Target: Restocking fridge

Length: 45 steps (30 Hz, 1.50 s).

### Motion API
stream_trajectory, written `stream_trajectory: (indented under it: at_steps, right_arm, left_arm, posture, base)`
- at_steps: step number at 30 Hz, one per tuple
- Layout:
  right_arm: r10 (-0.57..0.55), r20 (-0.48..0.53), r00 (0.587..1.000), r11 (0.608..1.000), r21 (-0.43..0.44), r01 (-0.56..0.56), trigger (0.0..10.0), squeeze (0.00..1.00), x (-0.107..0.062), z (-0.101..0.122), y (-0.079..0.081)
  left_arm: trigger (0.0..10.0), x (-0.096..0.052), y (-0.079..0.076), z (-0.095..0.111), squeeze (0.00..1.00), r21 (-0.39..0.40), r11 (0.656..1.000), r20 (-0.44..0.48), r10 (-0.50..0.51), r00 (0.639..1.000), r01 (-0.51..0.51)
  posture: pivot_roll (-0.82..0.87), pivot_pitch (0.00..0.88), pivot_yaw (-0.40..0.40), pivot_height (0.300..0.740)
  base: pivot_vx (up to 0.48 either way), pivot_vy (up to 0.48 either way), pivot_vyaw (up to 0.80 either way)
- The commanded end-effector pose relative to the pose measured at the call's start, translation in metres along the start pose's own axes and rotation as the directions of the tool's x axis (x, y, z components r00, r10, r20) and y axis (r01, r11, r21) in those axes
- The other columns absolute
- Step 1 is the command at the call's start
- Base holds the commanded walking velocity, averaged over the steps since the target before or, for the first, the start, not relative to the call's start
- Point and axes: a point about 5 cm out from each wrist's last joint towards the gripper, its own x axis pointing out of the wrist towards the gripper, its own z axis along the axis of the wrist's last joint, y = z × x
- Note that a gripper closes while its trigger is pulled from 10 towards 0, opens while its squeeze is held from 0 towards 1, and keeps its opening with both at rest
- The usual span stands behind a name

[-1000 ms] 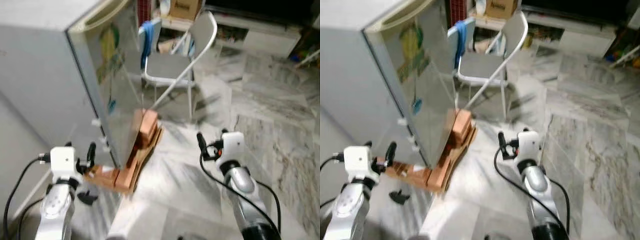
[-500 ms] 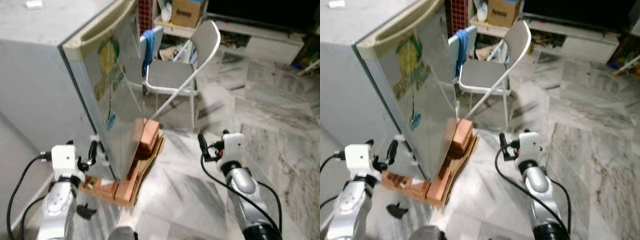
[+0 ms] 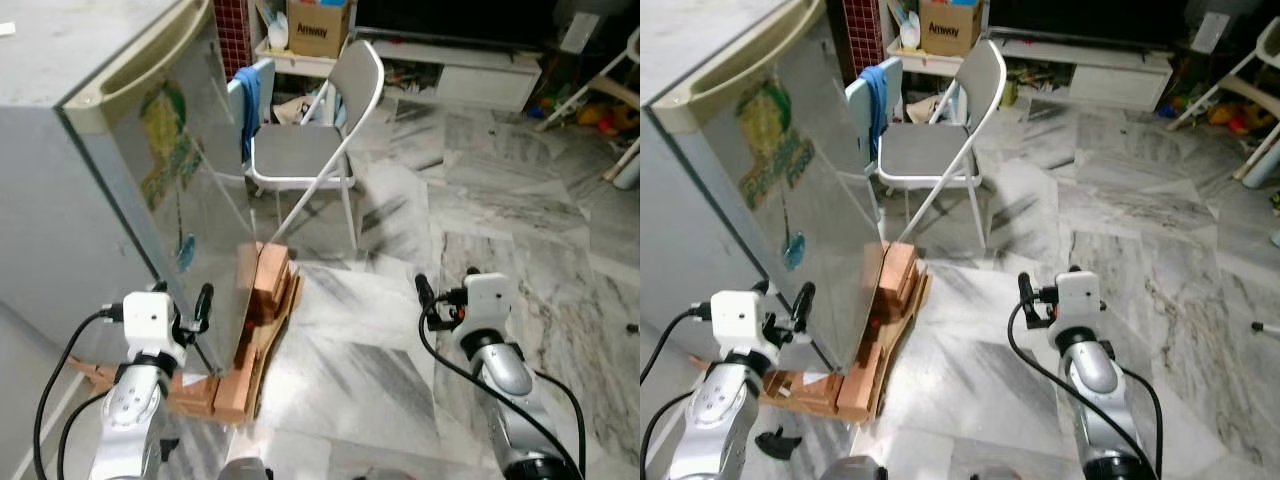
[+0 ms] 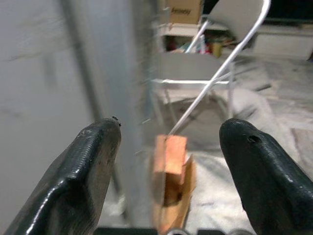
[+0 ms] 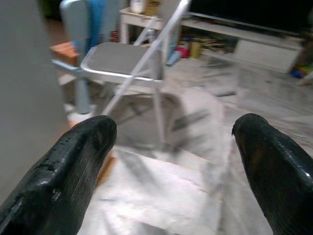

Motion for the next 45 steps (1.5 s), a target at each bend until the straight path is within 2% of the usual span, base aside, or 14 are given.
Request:
stream_trajectory:
  at_steps: [1,10,14,15,19,21,26,30,32,35,37,40,41,45]
  right_arm:
    - [-0.004,0.011,1.000,1.000,-0.009,0.004,10.0,0.00,0.001,0.004,-0.002]
    - [0.002,0.008,1.000,1.000,-0.012,-0.002,10.0,0.00,0.001,0.005,-0.001]
    - [0.004,0.006,1.000,1.000,-0.015,-0.004,10.0,0.00,0.002,0.006,-0.002]
    - [0.005,0.007,1.000,1.000,-0.018,-0.004,10.0,0.00,0.002,0.007,-0.002]
    - [0.002,0.009,1.000,1.000,-0.024,-0.002,10.0,0.00,0.000,0.008,-0.002]
    - [-0.019,0.007,1.000,0.999,-0.030,0.019,10.0,0.00,-0.004,0.007,-0.007]
    - [-0.028,0.001,1.000,0.999,-0.028,0.028,10.0,0.00,-0.007,0.006,-0.008]
    - [-0.023,0.000,1.000,0.999,-0.031,0.023,10.0,0.00,-0.007,0.006,-0.007]
    - [-0.018,-0.008,1.000,1.000,-0.024,0.018,10.0,0.00,-0.007,0.005,-0.007]
    - [-0.006,-0.017,1.000,1.000,-0.020,0.006,10.0,0.00,-0.005,0.004,-0.004]
    - [-0.004,-0.020,1.000,1.000,-0.019,0.003,10.0,0.00,-0.005,0.004,-0.004]
    - [-0.001,-0.024,1.000,1.000,-0.019,0.000,10.0,0.00,-0.005,0.003,-0.003]
    - [0.001,-0.026,1.000,1.000,-0.018,-0.002,10.0,0.00,-0.005,0.003,-0.003]
    - [0.001,-0.028,1.000,1.000,-0.018,-0.001,10.0,0.00,-0.005,0.003,-0.003]
  left_arm:
    - [10.0,0.000,0.000,0.000,0.00,0.001,1.000,-0.005,-0.005,1.000,0.005]
    - [10.0,0.007,-0.002,0.002,0.00,0.009,1.000,0.005,-0.022,1.000,0.022]
    - [10.0,0.028,0.000,0.012,0.00,0.025,0.999,0.028,-0.026,0.999,0.025]
    - [10.0,0.038,0.004,0.013,0.00,0.050,0.999,0.023,-0.002,1.000,0.000]
    - [10.0,0.049,0.013,0.016,0.00,0.070,0.997,0.017,0.040,0.999,-0.041]
    - [10.0,0.056,0.024,0.019,0.00,0.066,0.994,0.013,0.085,0.996,-0.086]
    - [10.0,0.060,0.029,0.020,0.00,0.076,0.991,0.011,0.108,0.994,-0.109]
    - [10.0,0.061,0.025,0.015,0.00,0.045,0.998,-0.024,0.055,0.998,-0.054]
    - [10.0,0.055,0.013,0.001,0.00,0.061,0.996,-0.097,-0.062,0.993,0.068]
    - [10.0,0.048,0.012,-0.012,0.00,0.096,0.988,-0.163,-0.101,0.981,0.118]
    - [10.0,0.047,0.016,-0.017,0.00,0.124,0.986,-0.205,-0.088,0.975,0.115]
    - [10.0,0.049,0.023,-0.016,0.00,0.145,0.984,-0.205,-0.069,0.976,0.100]
    - [10.0,0.057,0.035,-0.007,0.00,0.152,0.988,-0.174,0.011,0.985,0.016]
    - [10.0,0.066,0.046,0.005,0.00,0.166,0.984,-0.136,0.081,0.987,-0.058]
  posture:
    - [0.09,0.009,-0.008,0.740]
    - [0.10,0.017,-0.014,0.740]
    - [0.09,0.034,-0.021,0.740]
    - [0.09,0.039,-0.021,0.740]
    - [0.07,0.044,-0.016,0.740]
    - [0.06,0.045,-0.009,0.740]
    - [0.06,0.048,-0.004,0.740]
    - [0.06,0.049,-0.003,0.740]
    - [0.07,0.049,-0.004,0.740]
    - [0.07,0.050,-0.006,0.740]
    - [0.08,0.050,-0.007,0.740]
    - [0.08,0.051,-0.008,0.740]
    - [0.08,0.050,-0.007,0.740]
    - [0.08,0.048,-0.011,0.740]
  base:
    - [0.000,0.000,0.00]
    - [0.000,0.000,0.00]
    - [0.000,0.000,0.00]
    - [0.000,0.000,0.00]
    - [0.000,0.000,0.00]
    - [0.000,0.000,0.00]
    - [0.000,0.000,0.00]
    - [0.000,0.000,0.00]
    - [0.000,0.000,0.00]
    - [0.000,0.000,0.00]
    - [0.000,0.000,0.00]
    - [0.000,0.000,0.00]
    - [0.000,0.000,0.00]
    - [0.000,0.000,0.00]
